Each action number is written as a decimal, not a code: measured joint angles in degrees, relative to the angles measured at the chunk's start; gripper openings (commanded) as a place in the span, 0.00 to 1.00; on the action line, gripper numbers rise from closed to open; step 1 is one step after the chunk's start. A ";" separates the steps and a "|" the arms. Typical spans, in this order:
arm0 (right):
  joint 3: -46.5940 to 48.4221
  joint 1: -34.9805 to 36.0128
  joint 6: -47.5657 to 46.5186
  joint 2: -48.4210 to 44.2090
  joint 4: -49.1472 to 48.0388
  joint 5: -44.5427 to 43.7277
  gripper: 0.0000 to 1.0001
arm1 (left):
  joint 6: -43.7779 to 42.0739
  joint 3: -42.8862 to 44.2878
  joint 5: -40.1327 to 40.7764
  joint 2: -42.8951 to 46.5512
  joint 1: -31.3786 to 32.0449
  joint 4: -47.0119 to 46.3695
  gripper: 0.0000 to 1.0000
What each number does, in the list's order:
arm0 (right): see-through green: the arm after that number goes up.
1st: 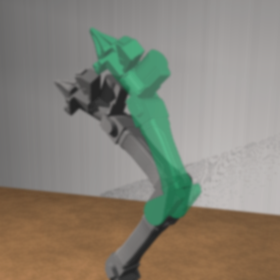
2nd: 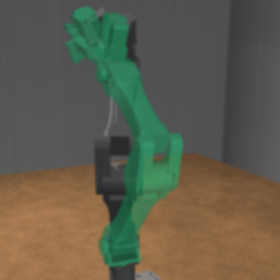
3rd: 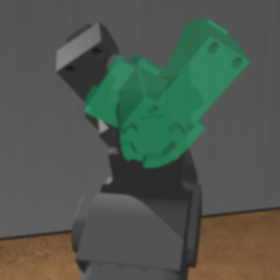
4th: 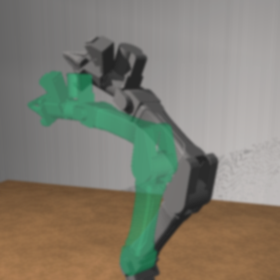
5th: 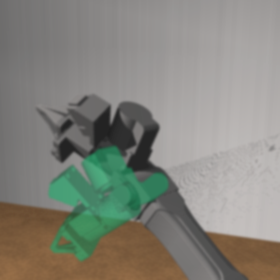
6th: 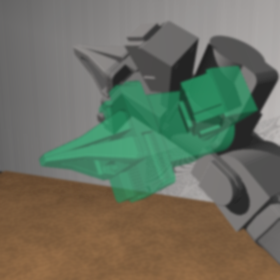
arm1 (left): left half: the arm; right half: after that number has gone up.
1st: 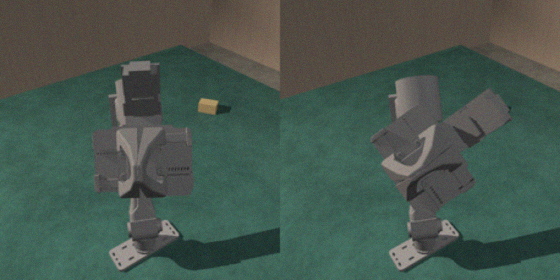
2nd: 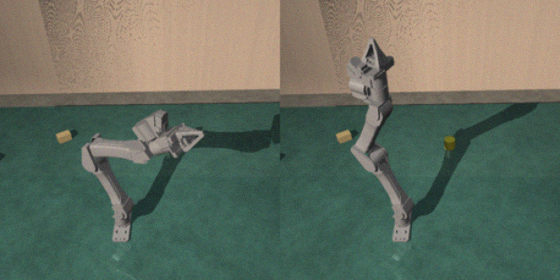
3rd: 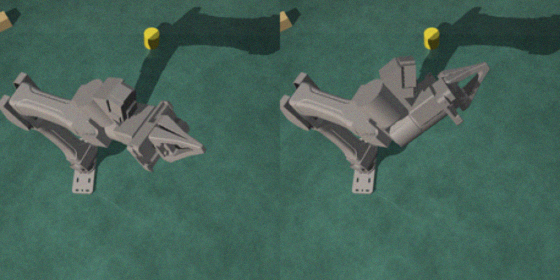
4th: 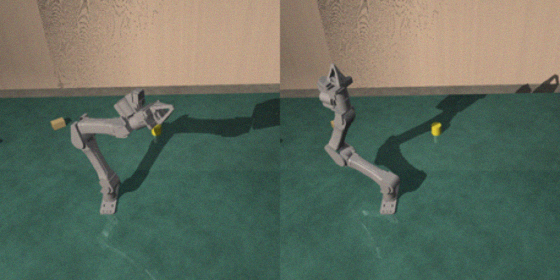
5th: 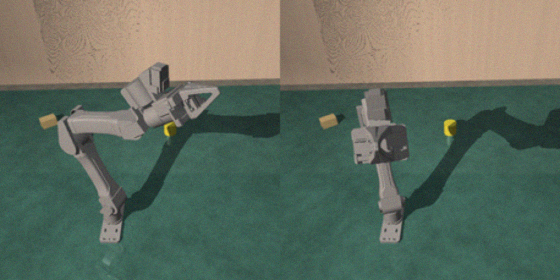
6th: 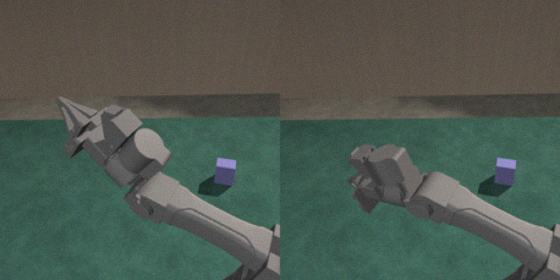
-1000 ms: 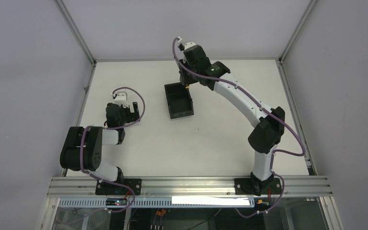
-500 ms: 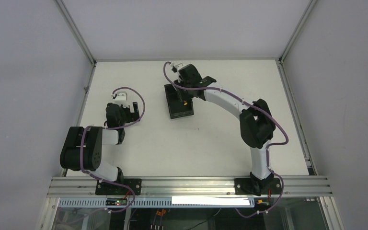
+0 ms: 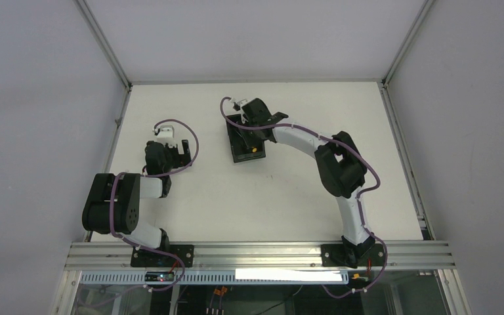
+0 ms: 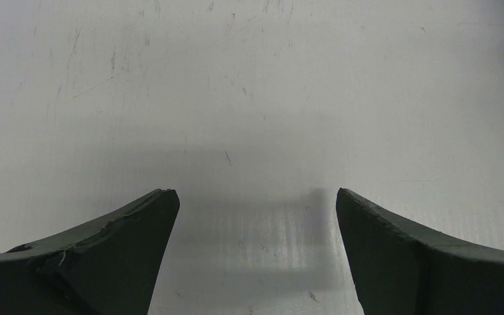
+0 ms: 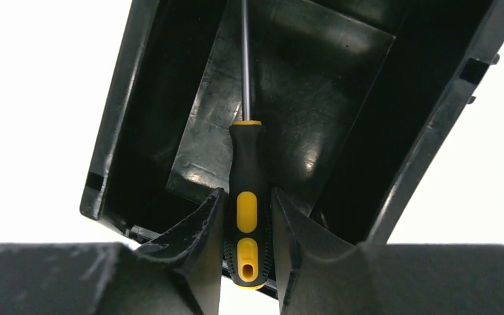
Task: Put the screwdriver in the bin
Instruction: Place the screwdriver in the bin.
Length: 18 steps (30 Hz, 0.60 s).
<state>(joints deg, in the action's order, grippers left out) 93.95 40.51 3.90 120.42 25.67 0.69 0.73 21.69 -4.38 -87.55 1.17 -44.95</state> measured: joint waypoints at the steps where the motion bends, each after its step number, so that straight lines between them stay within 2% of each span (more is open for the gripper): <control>1: 0.00 0.00 -0.02 0.07 -0.11 0.07 0.42 | 0.00 0.00 0.00 0.00 0.00 0.00 0.99; 7: 0.02 0.00 -0.39 0.22 -0.13 0.11 0.52 | 0.00 0.00 0.00 0.00 0.00 0.00 0.99; 18: 1.81 0.00 -0.42 -1.11 2.49 -0.72 0.56 | 0.00 0.00 0.00 0.00 0.00 0.02 0.99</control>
<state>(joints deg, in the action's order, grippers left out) 95.77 40.51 3.49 119.31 28.16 -0.03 0.73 21.69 -4.38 -87.55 1.17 -44.93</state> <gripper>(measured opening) 0.551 0.992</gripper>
